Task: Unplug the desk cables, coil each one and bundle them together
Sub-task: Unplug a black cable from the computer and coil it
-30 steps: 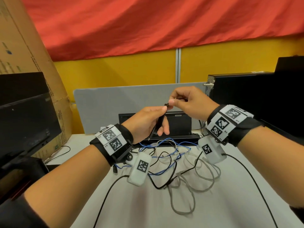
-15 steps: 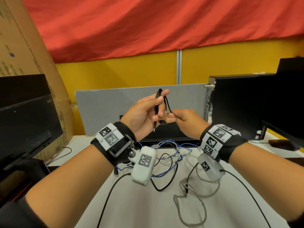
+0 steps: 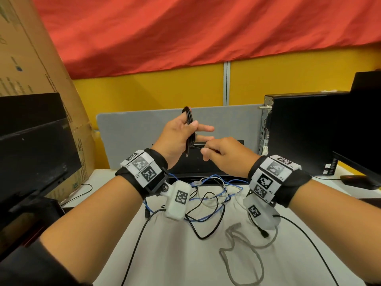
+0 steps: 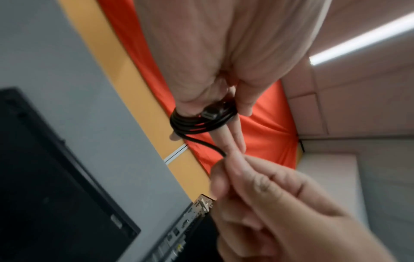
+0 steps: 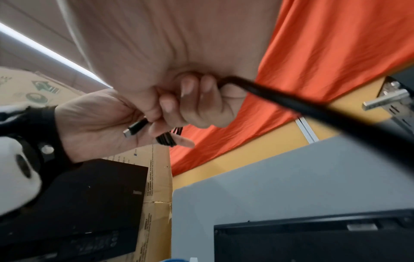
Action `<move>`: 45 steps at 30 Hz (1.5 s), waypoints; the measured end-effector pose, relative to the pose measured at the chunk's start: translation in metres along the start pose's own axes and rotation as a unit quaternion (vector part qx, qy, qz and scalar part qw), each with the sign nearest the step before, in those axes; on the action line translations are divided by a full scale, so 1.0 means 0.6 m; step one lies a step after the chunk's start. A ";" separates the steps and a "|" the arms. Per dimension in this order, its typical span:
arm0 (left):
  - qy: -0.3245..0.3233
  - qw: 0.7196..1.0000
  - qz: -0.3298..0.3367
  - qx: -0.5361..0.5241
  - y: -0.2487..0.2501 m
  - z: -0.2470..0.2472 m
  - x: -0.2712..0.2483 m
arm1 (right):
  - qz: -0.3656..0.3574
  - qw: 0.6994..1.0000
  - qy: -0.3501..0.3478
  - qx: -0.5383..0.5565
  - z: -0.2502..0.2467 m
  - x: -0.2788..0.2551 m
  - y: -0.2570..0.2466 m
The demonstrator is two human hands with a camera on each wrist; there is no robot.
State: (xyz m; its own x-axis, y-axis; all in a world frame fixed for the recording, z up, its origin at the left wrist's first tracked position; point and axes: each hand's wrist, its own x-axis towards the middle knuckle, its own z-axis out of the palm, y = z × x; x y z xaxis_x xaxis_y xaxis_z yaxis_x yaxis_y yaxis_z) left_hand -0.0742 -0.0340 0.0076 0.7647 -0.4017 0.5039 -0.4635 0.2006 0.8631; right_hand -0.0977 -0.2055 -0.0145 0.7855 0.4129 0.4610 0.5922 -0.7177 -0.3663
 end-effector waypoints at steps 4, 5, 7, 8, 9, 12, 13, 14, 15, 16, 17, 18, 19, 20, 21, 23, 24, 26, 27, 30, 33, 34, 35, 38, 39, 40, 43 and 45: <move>0.019 0.981 0.007 0.195 -0.005 0.001 0.009 | 0.006 0.997 0.046 0.061 -0.002 0.004 -0.001; 0.017 0.973 0.001 0.228 -0.007 0.001 0.009 | 0.009 0.997 0.053 0.056 -0.005 0.005 0.000; 0.003 0.966 -0.026 0.255 -0.013 -0.001 0.006 | 0.004 0.998 0.056 0.023 -0.013 0.007 0.001; -0.001 0.961 -0.041 0.272 -0.016 -0.003 0.004 | -0.005 0.999 0.051 -0.014 -0.018 0.006 0.002; -0.003 0.952 -0.057 0.299 -0.018 -0.006 0.001 | -0.016 0.996 0.047 -0.074 -0.022 0.006 0.003; -0.010 0.923 -0.100 0.371 -0.025 -0.009 -0.007 | -0.035 0.956 0.054 -0.285 -0.033 0.006 0.004; -0.015 0.918 -0.111 0.380 -0.027 -0.008 -0.009 | -0.031 0.943 0.054 -0.327 -0.036 0.008 0.002; -0.020 0.916 -0.122 0.381 -0.028 -0.006 -0.011 | -0.022 0.934 0.051 -0.353 -0.037 0.010 0.000; -0.024 0.917 -0.133 0.375 -0.028 -0.003 -0.012 | -0.008 0.929 0.050 -0.366 -0.037 0.012 -0.002; -0.028 0.921 -0.145 0.360 -0.029 -0.001 -0.012 | 0.006 0.928 0.057 -0.367 -0.036 0.013 -0.002; -0.029 0.929 -0.162 0.331 -0.030 0.001 -0.013 | 0.017 0.928 0.068 -0.365 -0.035 0.015 -0.002; -0.030 0.940 -0.185 0.285 -0.030 0.004 -0.013 | 0.023 0.929 0.080 -0.361 -0.034 0.017 -0.001; -0.034 0.949 -0.210 0.231 -0.030 0.006 -0.014 | 0.029 0.932 0.088 -0.350 -0.032 0.019 0.002; -0.041 0.955 -0.231 0.182 -0.030 0.008 -0.017 | 0.035 0.941 0.095 -0.323 -0.032 0.020 0.005; -0.052 0.957 -0.249 0.141 -0.029 0.010 -0.019 | 0.039 0.953 0.099 -0.283 -0.031 0.022 0.007; -0.076 0.956 -0.271 0.080 -0.027 0.012 -0.025 | 0.029 0.976 0.105 -0.190 -0.029 0.025 0.011; -0.085 0.956 -0.276 0.057 -0.027 0.014 -0.028 | 0.018 0.983 0.109 -0.147 -0.027 0.027 0.012; -0.097 0.957 -0.273 0.019 -0.028 0.016 -0.033 | 0.009 0.991 0.109 -0.070 -0.024 0.030 0.016; -0.101 0.957 -0.271 0.000 -0.029 0.019 -0.035 | 0.012 0.994 0.104 -0.038 -0.024 0.031 0.017; -0.102 0.958 -0.265 -0.050 -0.030 0.025 -0.040 | 0.032 0.994 0.072 0.074 -0.023 0.033 0.016; -0.079 0.958 -0.258 -0.100 -0.030 0.027 -0.037 | 0.051 0.978 0.053 0.195 -0.019 0.028 0.015; -0.074 0.959 -0.252 -0.107 -0.030 0.027 -0.036 | 0.060 0.973 0.046 0.218 -0.017 0.027 0.013; -0.071 0.961 -0.244 -0.109 -0.030 0.026 -0.036 | 0.070 0.969 0.039 0.236 -0.014 0.024 0.013; -0.060 0.965 -0.229 -0.110 -0.036 0.021 -0.035 | 0.079 0.963 0.033 0.257 -0.004 0.016 0.007; -0.055 0.967 -0.227 -0.107 -0.038 0.020 -0.035 | 0.078 0.963 0.035 0.255 -0.002 0.014 0.003; -0.048 0.968 -0.223 -0.102 -0.040 0.020 -0.035 | 0.075 0.966 0.040 0.244 -0.002 0.012 -0.001; -0.016 0.975 -0.204 -0.081 -0.042 0.021 -0.032 | 0.040 0.987 0.071 0.140 -0.006 0.010 -0.015; -0.002 0.980 -0.190 -0.066 -0.041 0.023 -0.031 | 0.027 0.993 0.096 0.065 -0.006 0.010 -0.021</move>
State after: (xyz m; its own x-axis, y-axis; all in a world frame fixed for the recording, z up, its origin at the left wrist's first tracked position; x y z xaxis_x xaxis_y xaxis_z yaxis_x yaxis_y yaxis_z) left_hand -0.0829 -0.0437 -0.0233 0.8691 -0.4726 0.1460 -0.0841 0.1497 0.9851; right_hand -0.1013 -0.1959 -0.0042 0.7757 0.2526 0.5784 0.5781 -0.6522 -0.4904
